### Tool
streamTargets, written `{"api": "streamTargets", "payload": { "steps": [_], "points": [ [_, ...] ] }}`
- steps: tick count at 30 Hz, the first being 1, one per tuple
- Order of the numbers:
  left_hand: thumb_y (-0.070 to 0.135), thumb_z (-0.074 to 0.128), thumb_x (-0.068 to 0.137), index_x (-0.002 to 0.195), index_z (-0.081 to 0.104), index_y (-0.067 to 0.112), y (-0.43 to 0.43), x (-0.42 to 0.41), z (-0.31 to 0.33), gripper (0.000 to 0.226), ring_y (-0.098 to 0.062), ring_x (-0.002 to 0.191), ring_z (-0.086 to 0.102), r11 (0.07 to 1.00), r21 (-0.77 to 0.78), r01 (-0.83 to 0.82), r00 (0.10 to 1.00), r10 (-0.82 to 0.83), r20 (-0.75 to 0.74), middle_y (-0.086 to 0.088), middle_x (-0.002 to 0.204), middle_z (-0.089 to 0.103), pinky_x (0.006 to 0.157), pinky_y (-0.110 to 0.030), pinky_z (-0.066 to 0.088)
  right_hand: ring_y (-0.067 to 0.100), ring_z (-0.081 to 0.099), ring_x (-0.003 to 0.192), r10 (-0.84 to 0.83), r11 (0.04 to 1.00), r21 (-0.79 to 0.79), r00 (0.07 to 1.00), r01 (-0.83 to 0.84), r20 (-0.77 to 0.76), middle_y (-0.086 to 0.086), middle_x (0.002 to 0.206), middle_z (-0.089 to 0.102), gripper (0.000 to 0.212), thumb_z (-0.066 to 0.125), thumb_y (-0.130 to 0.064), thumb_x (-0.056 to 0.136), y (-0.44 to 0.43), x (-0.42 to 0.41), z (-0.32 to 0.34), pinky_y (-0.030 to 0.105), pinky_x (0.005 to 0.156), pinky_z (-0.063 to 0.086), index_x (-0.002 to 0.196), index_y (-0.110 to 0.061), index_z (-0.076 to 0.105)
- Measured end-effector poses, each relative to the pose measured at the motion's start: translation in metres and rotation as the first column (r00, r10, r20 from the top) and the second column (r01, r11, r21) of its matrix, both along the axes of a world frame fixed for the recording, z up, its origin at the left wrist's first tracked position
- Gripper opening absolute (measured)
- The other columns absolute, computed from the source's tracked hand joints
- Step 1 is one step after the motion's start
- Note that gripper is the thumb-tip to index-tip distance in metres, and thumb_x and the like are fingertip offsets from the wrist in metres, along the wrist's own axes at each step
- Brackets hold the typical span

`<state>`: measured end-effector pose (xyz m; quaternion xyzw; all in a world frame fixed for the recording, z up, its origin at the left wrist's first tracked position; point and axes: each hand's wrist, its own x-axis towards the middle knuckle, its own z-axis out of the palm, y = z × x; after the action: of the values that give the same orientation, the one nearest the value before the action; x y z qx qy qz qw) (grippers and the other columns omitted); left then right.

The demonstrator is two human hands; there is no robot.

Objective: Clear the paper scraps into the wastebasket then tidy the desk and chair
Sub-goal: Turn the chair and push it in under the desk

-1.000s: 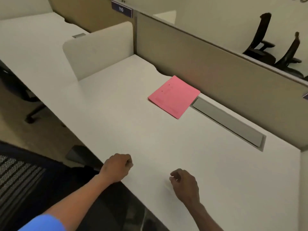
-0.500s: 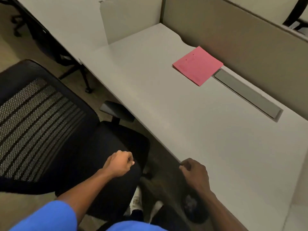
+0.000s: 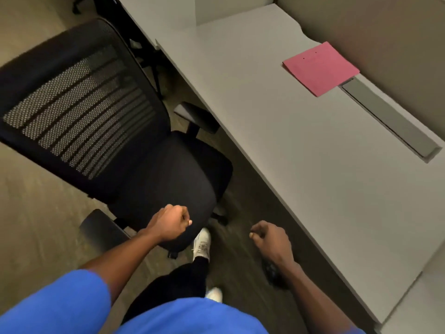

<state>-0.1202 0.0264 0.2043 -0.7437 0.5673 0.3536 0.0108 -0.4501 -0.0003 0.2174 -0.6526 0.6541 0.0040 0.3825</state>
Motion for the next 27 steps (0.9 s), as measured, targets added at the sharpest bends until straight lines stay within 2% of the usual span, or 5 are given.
{"api": "streamTargets", "payload": {
  "steps": [3, 6, 14, 24, 27],
  "points": [
    [0.046, 0.07, 0.091, 0.097, 0.075, 0.031, 0.04, -0.005, 0.0, 0.017, -0.019, 0.094, 0.075, 0.999, 0.012, -0.03, 1.0, 0.03, 0.0, 0.006, 0.098, 0.078, 0.085, -0.039, 0.062, 0.006, 0.07, 0.098, 0.003, 0.999, 0.036, 1.0, -0.004, 0.018, -0.013, 0.106, 0.075, 0.009, 0.07, -0.036, 0.098, 0.029, 0.001, -0.004, 0.037, 0.091, 0.062, 0.107, -0.036, 0.071],
    [0.045, 0.071, 0.09, 0.092, 0.074, 0.03, 0.081, -0.005, 0.0, 0.016, -0.019, 0.092, 0.076, 0.998, 0.031, -0.054, 0.998, 0.054, -0.01, 0.006, 0.095, 0.079, 0.085, -0.038, 0.063, 0.01, 0.071, 0.103, 0.024, 0.998, 0.061, 0.999, -0.026, 0.032, -0.01, 0.109, 0.076, 0.012, 0.071, -0.035, 0.097, 0.057, 0.004, -0.007, 0.044, 0.095, 0.062, 0.11, -0.034, 0.072],
    [0.037, 0.071, 0.094, 0.097, 0.078, 0.025, 0.16, 0.017, 0.003, 0.014, -0.025, 0.1, 0.075, 0.995, 0.046, -0.094, 0.993, 0.091, 0.069, 0.0, 0.101, 0.08, 0.085, -0.037, 0.061, 0.018, 0.073, 0.105, 0.108, 0.993, 0.052, 0.993, -0.106, -0.042, -0.009, 0.109, 0.078, 0.019, 0.07, -0.041, 0.091, 0.122, 0.035, -0.019, 0.034, 0.086, 0.057, 0.108, -0.033, 0.072],
    [0.036, 0.075, 0.095, 0.078, 0.071, 0.026, 0.178, 0.096, 0.008, 0.02, -0.011, 0.074, 0.069, 0.969, -0.015, -0.248, 0.968, 0.249, 0.027, 0.009, 0.077, 0.074, 0.065, -0.029, 0.048, 0.019, 0.072, 0.105, 0.284, 0.959, 0.039, 0.957, -0.282, -0.064, -0.008, 0.11, 0.076, 0.029, 0.067, -0.038, 0.092, 0.156, 0.103, -0.025, 0.038, 0.086, 0.06, 0.12, -0.031, 0.067],
    [0.038, 0.075, 0.095, 0.08, 0.073, 0.023, 0.172, 0.138, 0.013, 0.021, -0.015, 0.072, 0.071, 0.948, -0.094, -0.305, 0.951, 0.308, 0.029, 0.005, 0.075, 0.075, 0.069, -0.036, 0.058, 0.019, 0.071, 0.105, 0.302, 0.953, 0.025, 0.95, -0.301, -0.075, -0.008, 0.109, 0.075, 0.032, 0.066, -0.039, 0.091, 0.154, 0.137, -0.027, 0.041, 0.087, 0.061, 0.122, -0.031, 0.065]
  ]
}}
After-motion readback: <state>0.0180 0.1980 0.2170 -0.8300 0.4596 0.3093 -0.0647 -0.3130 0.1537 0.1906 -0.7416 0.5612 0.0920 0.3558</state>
